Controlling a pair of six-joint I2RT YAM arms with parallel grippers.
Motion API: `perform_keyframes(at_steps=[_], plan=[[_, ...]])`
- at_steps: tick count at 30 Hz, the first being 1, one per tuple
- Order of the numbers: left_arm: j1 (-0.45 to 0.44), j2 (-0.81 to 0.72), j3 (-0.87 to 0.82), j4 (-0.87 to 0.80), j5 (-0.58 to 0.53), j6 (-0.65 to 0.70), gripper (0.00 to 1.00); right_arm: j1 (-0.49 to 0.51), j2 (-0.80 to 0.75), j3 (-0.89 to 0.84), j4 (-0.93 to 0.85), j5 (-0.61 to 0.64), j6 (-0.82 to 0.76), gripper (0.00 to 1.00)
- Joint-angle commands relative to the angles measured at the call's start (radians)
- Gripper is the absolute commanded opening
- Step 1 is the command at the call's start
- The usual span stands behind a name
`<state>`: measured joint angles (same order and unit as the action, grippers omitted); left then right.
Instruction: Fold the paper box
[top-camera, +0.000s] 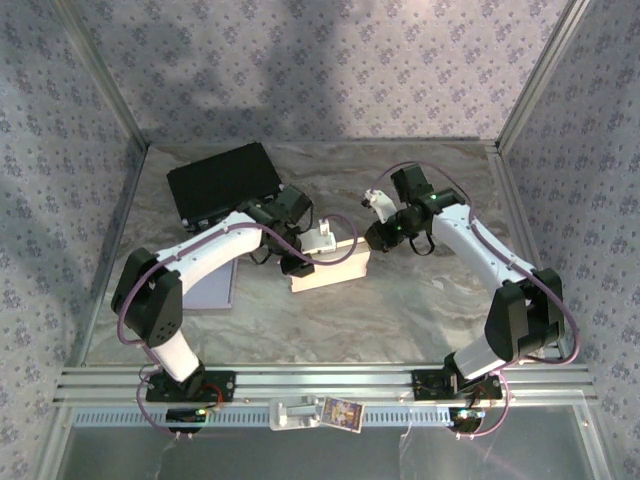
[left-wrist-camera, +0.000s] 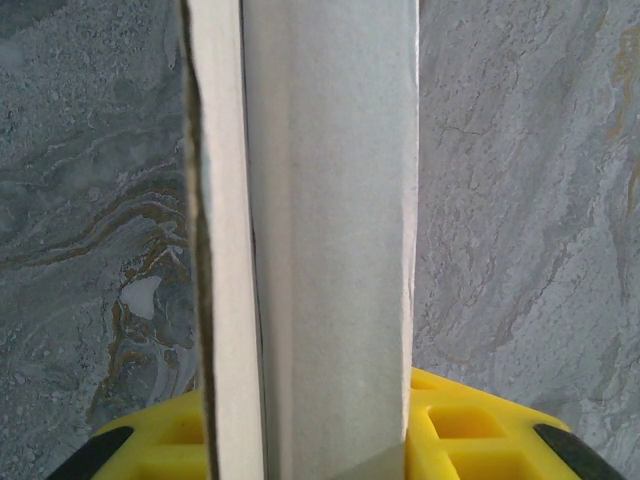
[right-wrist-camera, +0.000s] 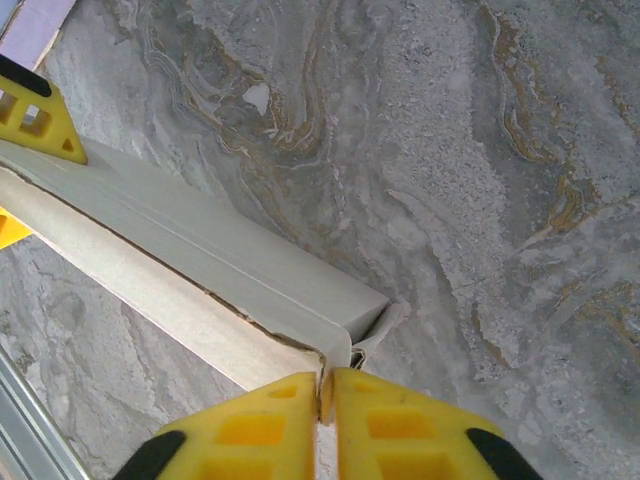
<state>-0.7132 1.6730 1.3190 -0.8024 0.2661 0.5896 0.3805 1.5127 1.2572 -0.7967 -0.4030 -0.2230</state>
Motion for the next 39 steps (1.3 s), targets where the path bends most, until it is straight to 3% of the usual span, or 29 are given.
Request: perform_keyframes(at_steps=[1, 4, 12, 19, 27, 30, 39], plan=[[0.003, 0.021, 0.029, -0.039, 0.023, -0.009, 0.30, 0.008, 0.009, 0.023, -0.022, 0.035, 0.025, 0.07], [0.003, 0.024, 0.034, -0.036, 0.020, -0.020, 0.30, 0.011, 0.010, 0.033, -0.029, 0.064, 0.084, 0.00], [0.006, 0.024, 0.031, -0.022, 0.004, -0.040, 0.29, 0.041, -0.029, -0.005, -0.004, 0.114, 0.288, 0.00], [0.014, 0.024, 0.031, -0.006, 0.011, -0.054, 0.30, 0.082, -0.119, -0.162, 0.133, 0.205, 0.391, 0.00], [0.020, -0.034, -0.010, 0.054, -0.008, -0.101, 0.42, 0.092, -0.170, -0.228, 0.191, 0.259, 0.399, 0.00], [0.020, -0.065, -0.036, 0.076, -0.013, -0.120, 0.58, 0.092, -0.169, -0.221, 0.191, 0.265, 0.410, 0.00], [0.034, -0.164, -0.116, 0.183, -0.066, -0.245, 0.58, 0.117, -0.172, -0.202, 0.191, 0.291, 0.425, 0.00]])
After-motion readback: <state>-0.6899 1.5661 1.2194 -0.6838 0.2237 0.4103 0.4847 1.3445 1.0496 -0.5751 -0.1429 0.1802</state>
